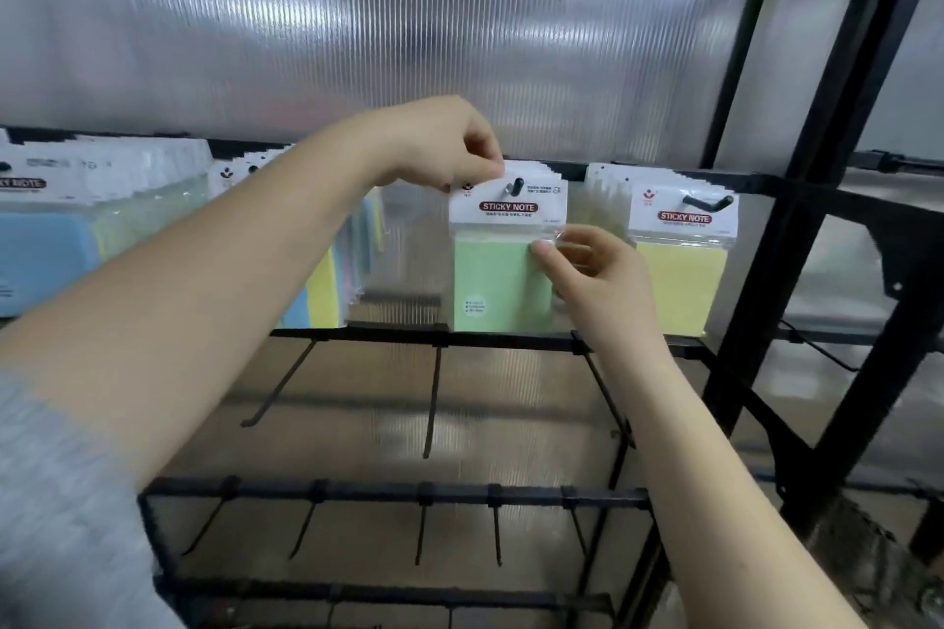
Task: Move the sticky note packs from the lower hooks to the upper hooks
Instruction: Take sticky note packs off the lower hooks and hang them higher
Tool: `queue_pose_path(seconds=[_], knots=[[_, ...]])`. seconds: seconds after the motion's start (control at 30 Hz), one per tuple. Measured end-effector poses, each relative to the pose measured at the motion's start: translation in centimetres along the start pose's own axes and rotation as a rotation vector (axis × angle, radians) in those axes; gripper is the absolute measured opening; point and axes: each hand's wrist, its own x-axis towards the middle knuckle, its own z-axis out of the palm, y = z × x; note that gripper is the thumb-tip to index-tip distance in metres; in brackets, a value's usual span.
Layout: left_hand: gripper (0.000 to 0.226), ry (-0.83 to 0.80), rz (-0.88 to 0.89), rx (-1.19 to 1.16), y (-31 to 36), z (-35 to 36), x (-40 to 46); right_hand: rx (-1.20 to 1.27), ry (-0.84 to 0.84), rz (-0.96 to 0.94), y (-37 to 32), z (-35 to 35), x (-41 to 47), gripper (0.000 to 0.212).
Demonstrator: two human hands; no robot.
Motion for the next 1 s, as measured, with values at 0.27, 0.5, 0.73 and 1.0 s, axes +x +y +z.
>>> queue_pose_path(seconds=[0.27, 0.5, 0.73, 1.0], knots=[[0.019, -0.05, -0.006, -0.101, 0.2, -0.6, -1.1, 0.045, -0.065, -0.046, -0.6, -0.9, -0.6, 0.014], [0.011, 0.05, -0.007, 0.072, 0.2, -0.4, 1.2, 0.074, -0.034, -0.055, -0.6, -0.7, -1.1, 0.01], [0.013, -0.054, -0.025, 0.149, -0.4, -0.5, 2.5, 0.092, 0.006, -0.038, -0.6, -0.6, -1.2, 0.009], [0.018, -0.086, -0.031, 0.239, -0.5, -0.6, 3.9, 0.13, 0.074, 0.004, -0.3, 0.0, -1.4, 0.016]])
